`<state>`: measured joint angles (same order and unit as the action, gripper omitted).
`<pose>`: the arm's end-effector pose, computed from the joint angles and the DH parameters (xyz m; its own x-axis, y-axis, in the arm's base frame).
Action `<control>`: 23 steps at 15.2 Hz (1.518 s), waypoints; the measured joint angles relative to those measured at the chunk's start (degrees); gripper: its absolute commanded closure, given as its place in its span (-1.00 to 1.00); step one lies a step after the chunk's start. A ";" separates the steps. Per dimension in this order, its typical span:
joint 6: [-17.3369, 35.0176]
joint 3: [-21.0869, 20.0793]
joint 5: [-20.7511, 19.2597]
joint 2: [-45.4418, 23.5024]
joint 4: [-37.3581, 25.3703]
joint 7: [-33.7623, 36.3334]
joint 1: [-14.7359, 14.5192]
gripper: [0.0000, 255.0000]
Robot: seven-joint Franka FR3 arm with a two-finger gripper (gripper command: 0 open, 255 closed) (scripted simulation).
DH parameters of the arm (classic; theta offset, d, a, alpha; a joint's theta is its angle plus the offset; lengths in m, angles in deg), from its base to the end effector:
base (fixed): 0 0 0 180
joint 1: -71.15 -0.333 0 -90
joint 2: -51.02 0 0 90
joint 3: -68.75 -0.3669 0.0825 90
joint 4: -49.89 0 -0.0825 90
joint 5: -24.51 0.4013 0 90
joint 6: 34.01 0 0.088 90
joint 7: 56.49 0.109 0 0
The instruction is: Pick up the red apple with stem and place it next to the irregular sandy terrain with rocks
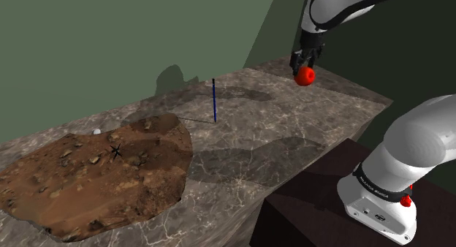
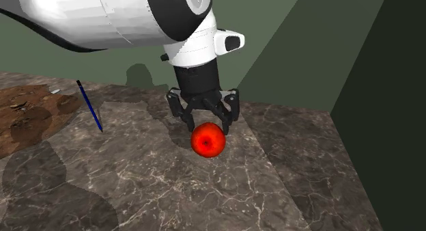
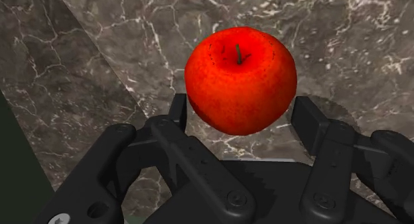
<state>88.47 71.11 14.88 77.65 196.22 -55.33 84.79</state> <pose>0.3749 -0.1161 0.4664 0.9779 -0.2041 0.0458 -0.2083 -0.9699 0.1262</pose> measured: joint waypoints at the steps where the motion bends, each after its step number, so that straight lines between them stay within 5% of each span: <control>1: -0.79 0.04 0.03 0.56 -0.24 -0.18 0.02 1.00; 11: -8.17 -0.64 0.90 2.37 -5.76 -0.49 -0.48 1.00; 23: -9.27 -11.75 3.86 -11.80 -19.23 14.55 -6.12 1.00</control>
<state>79.20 59.36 18.74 65.85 177.00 -40.79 78.67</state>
